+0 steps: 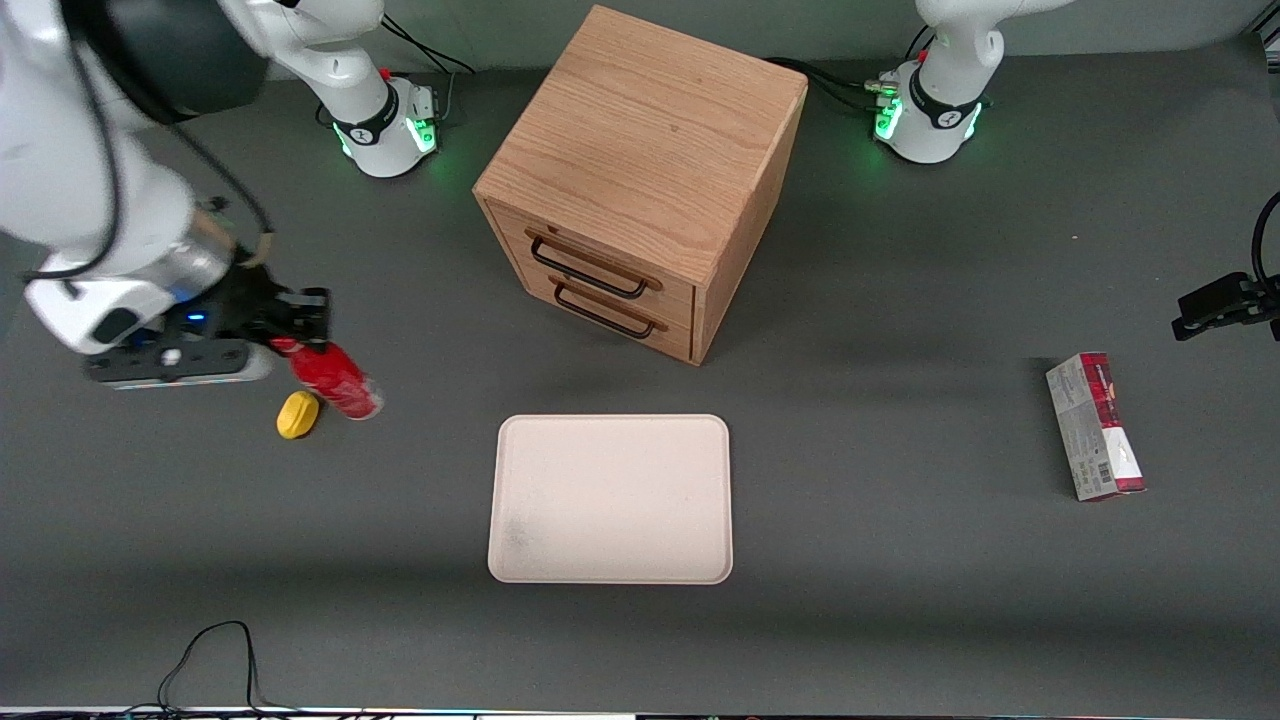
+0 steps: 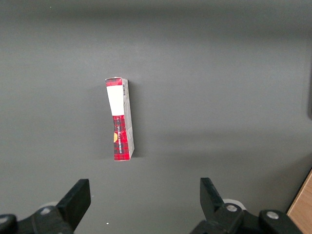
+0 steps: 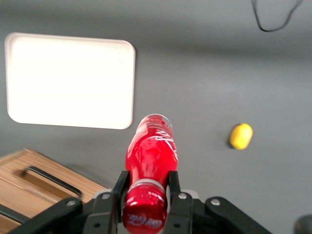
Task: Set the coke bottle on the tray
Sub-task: 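Lift the bottle and carry it over the white tray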
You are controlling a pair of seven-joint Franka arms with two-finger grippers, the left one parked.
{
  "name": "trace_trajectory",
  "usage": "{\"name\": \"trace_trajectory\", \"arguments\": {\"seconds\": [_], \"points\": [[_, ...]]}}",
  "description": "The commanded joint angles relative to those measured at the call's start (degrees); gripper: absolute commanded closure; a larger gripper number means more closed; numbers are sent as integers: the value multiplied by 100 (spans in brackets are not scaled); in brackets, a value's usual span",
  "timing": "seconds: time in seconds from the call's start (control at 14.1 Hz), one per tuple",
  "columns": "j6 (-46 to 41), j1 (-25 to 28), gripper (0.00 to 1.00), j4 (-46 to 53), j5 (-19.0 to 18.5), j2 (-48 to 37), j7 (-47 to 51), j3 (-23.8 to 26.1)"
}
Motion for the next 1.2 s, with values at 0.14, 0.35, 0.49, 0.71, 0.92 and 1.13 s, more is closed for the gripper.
{"name": "trace_trajectory", "arguments": {"seconds": [0.14,0.35,0.49,0.71,0.92,1.13], "points": [[314,-65,100,1275,-787,1494,958,1034],[1140,-65,100,1284,-805,2073,958,1034],[1562,-57,100,1231,-1067,2574,950,1043],[2108,-21,100,1161,-1279,3076,941,1043],[2547,-21,100,907,-1332,3262,897,1025],[2680,-39,100,766,-1473,3315,897,1017]]}}
